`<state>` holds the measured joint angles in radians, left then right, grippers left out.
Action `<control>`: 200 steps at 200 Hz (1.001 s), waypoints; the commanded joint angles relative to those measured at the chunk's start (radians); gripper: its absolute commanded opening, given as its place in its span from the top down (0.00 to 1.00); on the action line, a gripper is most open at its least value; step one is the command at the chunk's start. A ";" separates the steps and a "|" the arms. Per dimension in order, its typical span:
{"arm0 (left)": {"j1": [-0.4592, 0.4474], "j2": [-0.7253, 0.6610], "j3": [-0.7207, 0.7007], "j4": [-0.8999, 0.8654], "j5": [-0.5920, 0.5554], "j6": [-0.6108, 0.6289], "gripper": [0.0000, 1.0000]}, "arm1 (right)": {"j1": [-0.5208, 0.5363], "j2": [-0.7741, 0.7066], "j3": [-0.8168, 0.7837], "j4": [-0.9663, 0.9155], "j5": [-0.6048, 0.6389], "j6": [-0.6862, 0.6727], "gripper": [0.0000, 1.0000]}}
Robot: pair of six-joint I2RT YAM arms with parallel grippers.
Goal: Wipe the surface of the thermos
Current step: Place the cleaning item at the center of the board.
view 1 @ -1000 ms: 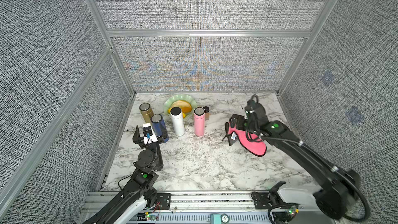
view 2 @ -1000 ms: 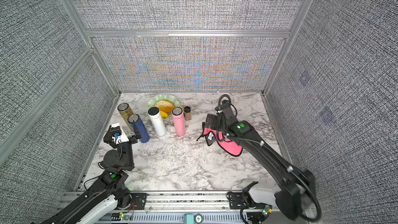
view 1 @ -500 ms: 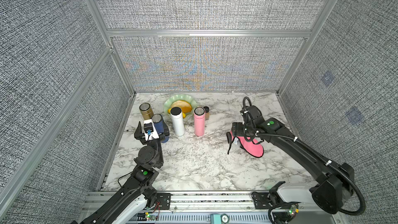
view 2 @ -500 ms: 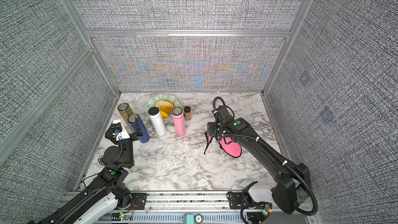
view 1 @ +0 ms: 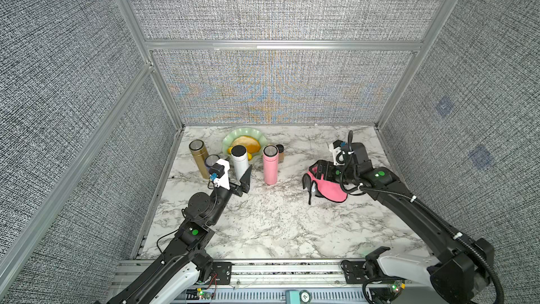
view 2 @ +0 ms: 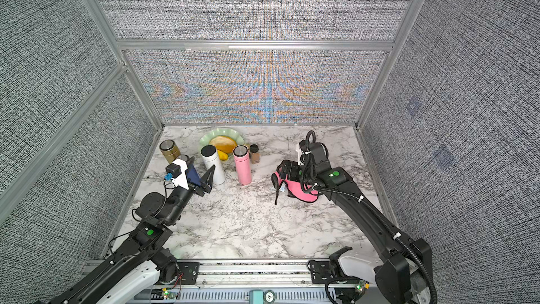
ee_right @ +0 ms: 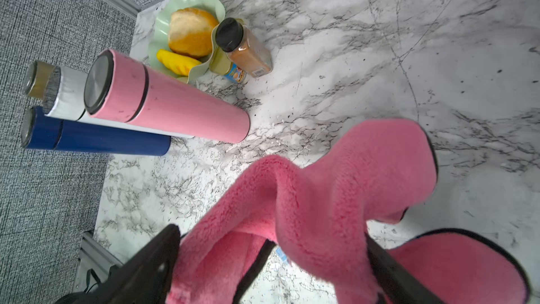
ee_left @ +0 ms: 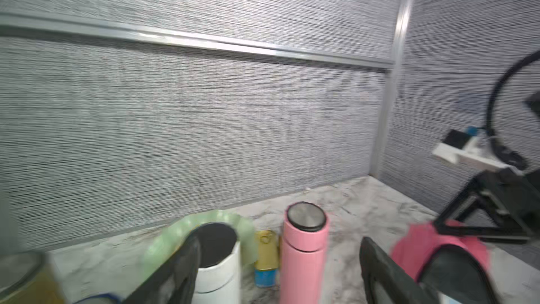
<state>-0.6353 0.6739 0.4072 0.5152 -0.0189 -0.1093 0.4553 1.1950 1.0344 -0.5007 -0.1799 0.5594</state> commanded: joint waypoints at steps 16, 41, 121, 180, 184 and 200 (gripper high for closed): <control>-0.156 0.135 0.001 0.204 0.220 -0.073 0.17 | -0.001 0.000 -0.056 0.106 -0.016 -0.013 0.10; -0.251 0.313 0.014 0.335 0.208 -0.070 0.16 | -0.001 -0.018 -0.093 0.170 -0.038 -0.015 0.10; -0.346 0.782 0.146 0.578 0.142 -0.087 0.30 | 0.005 -0.025 -0.187 0.282 -0.049 -0.010 0.11; -0.351 0.976 0.205 0.636 0.067 -0.065 0.73 | 0.018 -0.063 -0.223 0.318 -0.052 -0.013 0.11; -0.351 0.983 0.206 0.637 0.059 -0.063 0.79 | 0.017 -0.066 -0.227 0.319 -0.050 -0.012 0.11; -0.351 1.002 0.205 0.638 0.051 -0.056 1.00 | 0.017 -0.078 -0.234 0.316 -0.019 -0.010 0.10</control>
<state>-0.9867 1.6535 0.6079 1.0992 0.0757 -0.1898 0.4717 1.1324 0.8070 -0.2150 -0.2268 0.5457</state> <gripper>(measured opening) 0.087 0.895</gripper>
